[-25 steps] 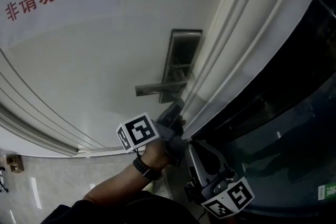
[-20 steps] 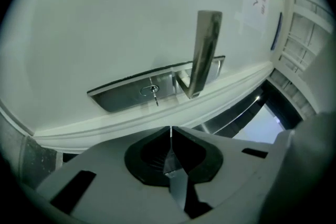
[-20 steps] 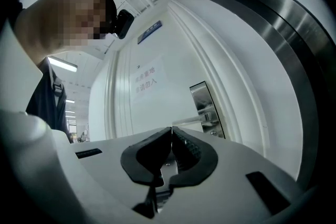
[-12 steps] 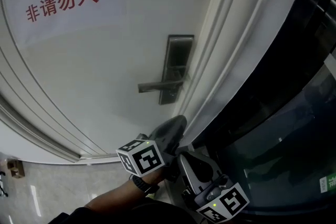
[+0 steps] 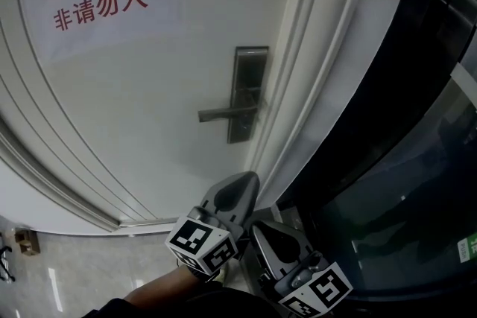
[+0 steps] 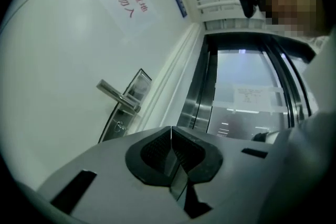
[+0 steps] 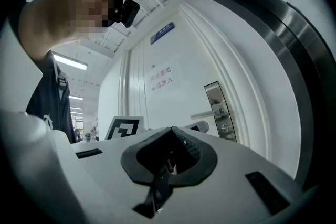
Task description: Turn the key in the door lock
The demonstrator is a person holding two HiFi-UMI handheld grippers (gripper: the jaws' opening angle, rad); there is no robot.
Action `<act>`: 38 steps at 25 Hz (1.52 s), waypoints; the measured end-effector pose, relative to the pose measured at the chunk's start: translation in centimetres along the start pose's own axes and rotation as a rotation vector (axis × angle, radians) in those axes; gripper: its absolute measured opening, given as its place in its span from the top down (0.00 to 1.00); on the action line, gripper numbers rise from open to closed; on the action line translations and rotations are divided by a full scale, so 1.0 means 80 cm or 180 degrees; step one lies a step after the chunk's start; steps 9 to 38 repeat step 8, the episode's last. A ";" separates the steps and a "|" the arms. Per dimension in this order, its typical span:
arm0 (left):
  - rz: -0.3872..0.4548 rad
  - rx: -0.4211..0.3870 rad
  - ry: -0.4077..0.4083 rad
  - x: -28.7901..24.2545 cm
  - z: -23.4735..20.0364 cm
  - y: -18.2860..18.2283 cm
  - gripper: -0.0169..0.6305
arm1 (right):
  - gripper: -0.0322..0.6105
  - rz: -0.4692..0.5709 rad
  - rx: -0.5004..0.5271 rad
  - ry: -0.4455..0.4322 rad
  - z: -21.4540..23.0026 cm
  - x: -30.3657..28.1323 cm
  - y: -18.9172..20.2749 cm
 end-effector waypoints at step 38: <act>0.0039 -0.0236 -0.0047 0.028 0.021 0.005 0.96 | 0.93 -0.0002 0.0025 -0.0004 -0.023 0.025 0.004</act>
Point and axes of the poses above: the fingertips, and each gripper's own axes: x backward along the fingers, z to its right, y out of its underside, the point moved 4 cm from there along x, backward along the fingers, and after that the axes turned 6 degrees about -y, right-handed, at the moved point
